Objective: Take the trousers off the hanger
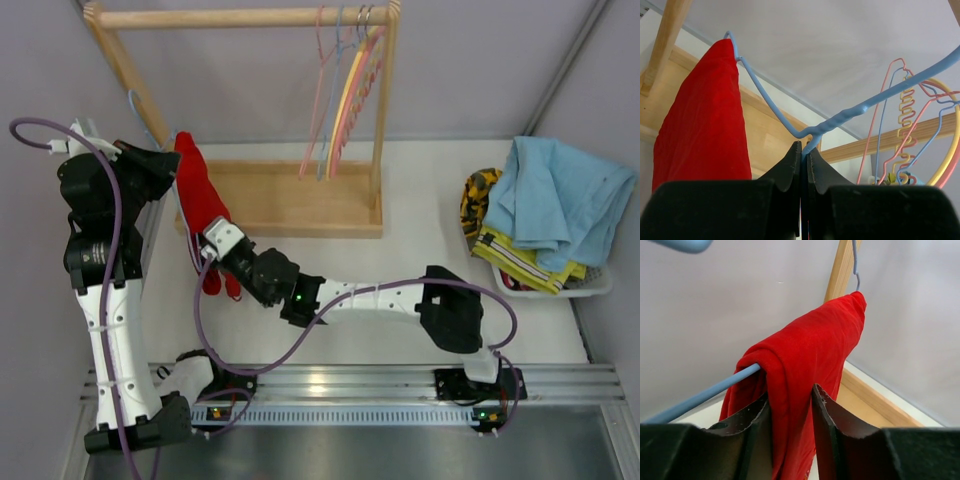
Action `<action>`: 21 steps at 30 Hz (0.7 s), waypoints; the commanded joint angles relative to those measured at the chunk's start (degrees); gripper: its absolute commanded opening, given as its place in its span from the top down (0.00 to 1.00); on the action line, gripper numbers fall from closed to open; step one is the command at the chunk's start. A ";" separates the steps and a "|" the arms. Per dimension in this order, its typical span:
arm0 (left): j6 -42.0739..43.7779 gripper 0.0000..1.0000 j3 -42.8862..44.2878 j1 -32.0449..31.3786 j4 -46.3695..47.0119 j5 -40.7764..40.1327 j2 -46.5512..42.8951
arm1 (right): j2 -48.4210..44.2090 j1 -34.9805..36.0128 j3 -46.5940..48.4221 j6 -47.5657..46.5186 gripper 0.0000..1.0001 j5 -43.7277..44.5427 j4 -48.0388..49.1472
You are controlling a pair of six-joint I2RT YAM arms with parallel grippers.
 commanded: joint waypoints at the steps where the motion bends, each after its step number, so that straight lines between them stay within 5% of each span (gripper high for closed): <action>1: -2.96 1.00 3.06 -0.24 8.30 3.39 -2.43 | 0.71 -1.75 3.35 -2.24 0.69 0.93 5.82; 7: -3.84 1.00 1.92 -0.24 8.21 4.27 -2.78 | -3.16 -2.11 2.21 -5.67 1.00 -1.27 7.84; 21: -2.27 1.00 -3.34 -0.15 8.39 8.40 -2.87 | -15.37 -3.59 3.87 -6.64 1.00 -6.27 0.21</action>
